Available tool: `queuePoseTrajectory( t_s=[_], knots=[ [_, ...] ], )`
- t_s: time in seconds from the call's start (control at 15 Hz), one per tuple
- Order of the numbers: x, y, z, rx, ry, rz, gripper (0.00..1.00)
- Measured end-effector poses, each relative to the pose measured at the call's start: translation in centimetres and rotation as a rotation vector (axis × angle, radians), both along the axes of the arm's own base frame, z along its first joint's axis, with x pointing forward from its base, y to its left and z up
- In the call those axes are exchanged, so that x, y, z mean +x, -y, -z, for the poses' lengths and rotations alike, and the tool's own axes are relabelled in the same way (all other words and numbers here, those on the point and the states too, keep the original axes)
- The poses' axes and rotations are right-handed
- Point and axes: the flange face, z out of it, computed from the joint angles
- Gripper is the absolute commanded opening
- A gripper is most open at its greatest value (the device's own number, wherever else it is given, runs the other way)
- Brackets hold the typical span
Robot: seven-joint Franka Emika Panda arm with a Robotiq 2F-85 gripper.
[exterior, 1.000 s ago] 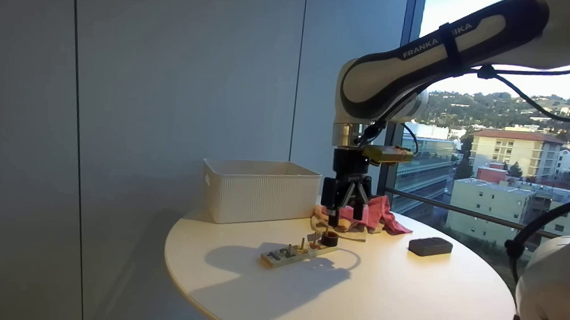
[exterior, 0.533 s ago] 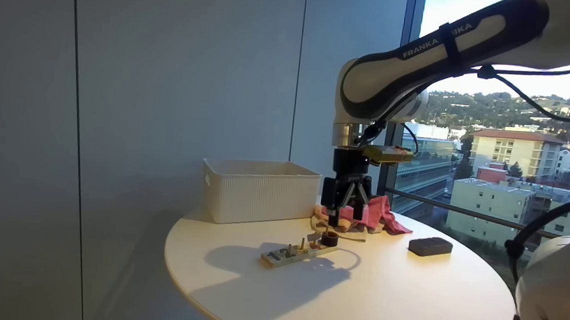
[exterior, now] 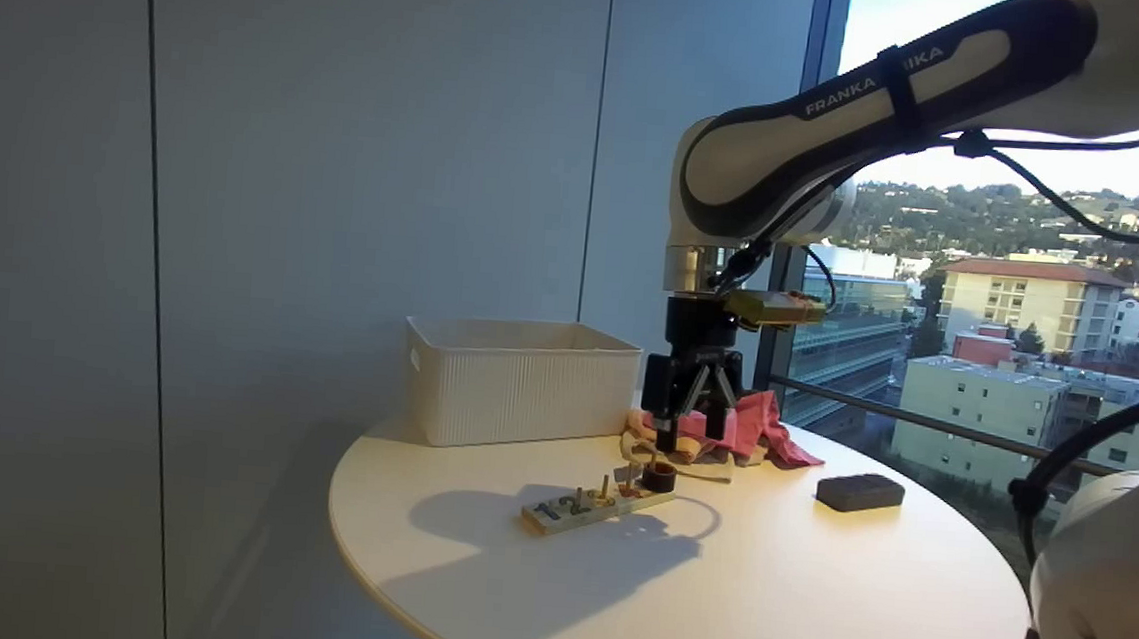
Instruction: Move the masking tape to the left.
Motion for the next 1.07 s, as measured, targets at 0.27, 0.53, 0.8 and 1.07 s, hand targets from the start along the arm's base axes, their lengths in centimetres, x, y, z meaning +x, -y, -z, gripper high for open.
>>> queuePoseTrajectory(
  t_s=[0.27,0.53,0.8,1.07],
  knots=[
    [0.0,0.0,0.0,0.000,0.000,0.000,1.00],
    [0.0,0.0,0.0,0.000,0.000,0.000,1.00],
    [0.0,0.4,0.3,0.000,-0.004,-0.009,1.00],
    [0.8,3.5,0.2,-0.049,0.049,-0.068,1.00]
  ],
)
